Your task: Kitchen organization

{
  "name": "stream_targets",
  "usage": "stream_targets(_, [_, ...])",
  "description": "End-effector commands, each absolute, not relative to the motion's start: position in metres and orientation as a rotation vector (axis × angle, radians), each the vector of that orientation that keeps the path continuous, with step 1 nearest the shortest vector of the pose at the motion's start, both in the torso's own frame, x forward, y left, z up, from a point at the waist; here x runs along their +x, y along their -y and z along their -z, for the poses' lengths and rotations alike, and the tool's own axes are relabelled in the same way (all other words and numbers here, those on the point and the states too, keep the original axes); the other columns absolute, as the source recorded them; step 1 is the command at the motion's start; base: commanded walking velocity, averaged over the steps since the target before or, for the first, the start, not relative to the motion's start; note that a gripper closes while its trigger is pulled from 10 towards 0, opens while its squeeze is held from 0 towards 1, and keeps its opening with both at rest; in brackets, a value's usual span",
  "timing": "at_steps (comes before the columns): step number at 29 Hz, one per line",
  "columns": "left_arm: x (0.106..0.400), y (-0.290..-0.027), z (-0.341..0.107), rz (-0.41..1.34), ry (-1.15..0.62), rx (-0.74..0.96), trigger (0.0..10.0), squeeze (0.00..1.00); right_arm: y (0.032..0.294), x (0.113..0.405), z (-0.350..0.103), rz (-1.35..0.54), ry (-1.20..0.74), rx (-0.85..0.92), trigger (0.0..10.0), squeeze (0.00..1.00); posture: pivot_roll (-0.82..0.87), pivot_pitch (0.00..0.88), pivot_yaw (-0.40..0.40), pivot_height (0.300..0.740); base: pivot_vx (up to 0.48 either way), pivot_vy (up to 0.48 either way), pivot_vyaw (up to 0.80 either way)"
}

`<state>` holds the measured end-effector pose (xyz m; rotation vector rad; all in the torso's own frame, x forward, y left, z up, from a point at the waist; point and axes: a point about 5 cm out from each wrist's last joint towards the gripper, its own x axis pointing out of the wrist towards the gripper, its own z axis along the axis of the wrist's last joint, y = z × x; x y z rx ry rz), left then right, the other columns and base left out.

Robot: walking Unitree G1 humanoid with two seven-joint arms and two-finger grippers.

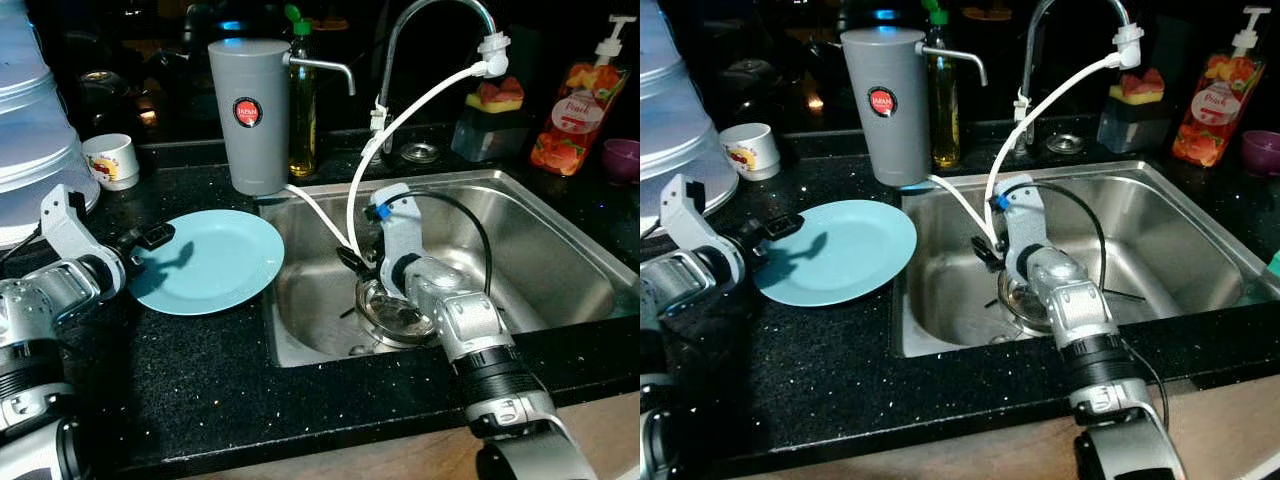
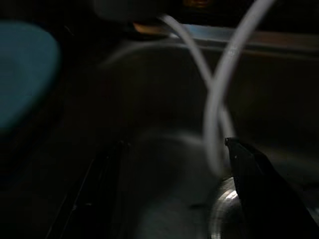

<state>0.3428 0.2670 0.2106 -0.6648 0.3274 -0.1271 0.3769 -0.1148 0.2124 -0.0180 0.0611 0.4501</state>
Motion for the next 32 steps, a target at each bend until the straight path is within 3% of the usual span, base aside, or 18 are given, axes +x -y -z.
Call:
stream_targets(1, [0.34,-0.255,-0.182,0.144,-0.487,-0.704,10.0,0.0,0.108,0.375,-0.219,-0.494,-0.069,0.072,10.0,0.0,0.01,0.052,0.023,0.74,0.0,0.0,0.0])
stream_targets(10, [0.34,-0.254,-0.18,0.15,-0.505,-0.708,10.0,0.0,0.083,0.365,-0.209,-0.589,-0.093,0.047,10.0,0.0,0.01,0.06,0.026,0.74,0.0,0.0,0.0])
stream_targets(15, [0.34,-0.254,-0.178,0.151,-0.513,-0.723,10.0,0.0,0.066,0.359,-0.206,-0.634,-0.122,0.166,10.0,0.0,0.01,0.061,0.029,0.74,0.0,0.0,0.0])
stream_targets(20, [0.34,-0.254,-0.177,0.153,-0.516,-0.724,10.0,0.0,0.042,0.349,-0.205,-0.725,-0.17,0.407,10.0,0.0,0.01,0.063,0.031,0.74,0.0,0.0,0.0])
stream_targets(32, [0.34,-0.254,-0.176,0.153,-0.507,-0.714,10.0,0.0,0.037,0.345,-0.209,-0.748,-0.202,0.603,10.0,0.0,0.02,0.065,0.034,0.74,0.0,0.0,0.0])
